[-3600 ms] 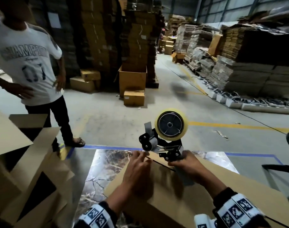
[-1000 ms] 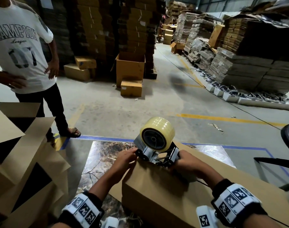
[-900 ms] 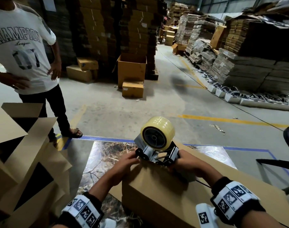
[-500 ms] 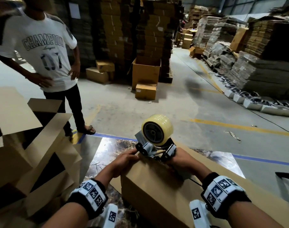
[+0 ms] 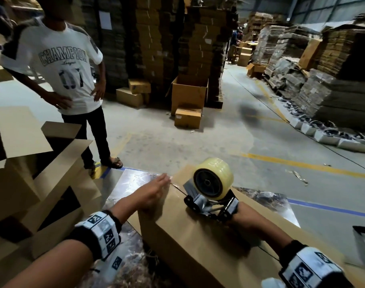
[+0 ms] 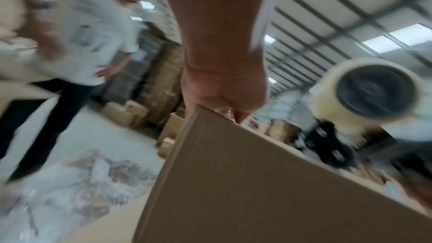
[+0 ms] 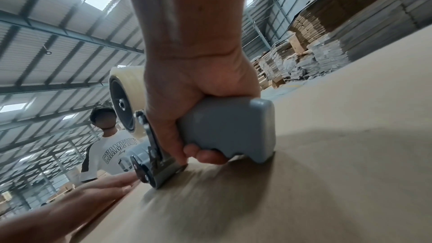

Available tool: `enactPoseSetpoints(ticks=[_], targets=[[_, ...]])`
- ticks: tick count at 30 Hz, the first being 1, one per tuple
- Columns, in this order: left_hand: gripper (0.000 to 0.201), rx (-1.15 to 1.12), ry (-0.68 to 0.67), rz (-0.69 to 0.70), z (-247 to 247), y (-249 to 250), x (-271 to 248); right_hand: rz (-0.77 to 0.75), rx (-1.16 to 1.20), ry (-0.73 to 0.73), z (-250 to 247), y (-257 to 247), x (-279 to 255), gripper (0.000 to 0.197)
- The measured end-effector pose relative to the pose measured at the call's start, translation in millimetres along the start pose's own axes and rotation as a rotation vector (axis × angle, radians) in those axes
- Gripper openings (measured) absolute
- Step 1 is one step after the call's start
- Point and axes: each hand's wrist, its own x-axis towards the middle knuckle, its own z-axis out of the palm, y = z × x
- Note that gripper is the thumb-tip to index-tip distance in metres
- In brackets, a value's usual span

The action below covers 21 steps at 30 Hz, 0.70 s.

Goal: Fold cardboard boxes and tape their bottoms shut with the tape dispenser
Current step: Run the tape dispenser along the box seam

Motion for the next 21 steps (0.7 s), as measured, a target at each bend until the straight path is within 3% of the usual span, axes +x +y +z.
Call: enactPoseSetpoints(ticks=[2,4,6,11,17,21], targets=[[0.062,0.316,-0.017,0.069,14.5,11.0,1.5,-0.015,-0.02,-0.012,-1.9,-2.4,0.0,0.011],[0.087,0.468,-0.052,0.106,26.3,20.5,2.8,-0.027,-0.027,-0.008,-1.8,-3.4,0.1,0.012],[0.096,0.554,-0.045,0.114,31.6,19.8,4.1,-0.035,-0.051,0.014,-0.6,-6.0,-2.0,0.018],[0.085,0.541,-0.016,0.144,34.5,11.5,6.5,-0.05,-0.022,0.053,-1.9,3.8,-18.4,0.018],[0.072,0.543,0.0,0.14,39.4,11.0,2.1,0.065,0.113,0.065,-23.9,63.7,-73.5,0.023],[0.08,0.568,-0.033,0.081,47.6,30.8,-2.3,0.089,0.001,0.058,-34.0,87.0,-94.8,0.017]])
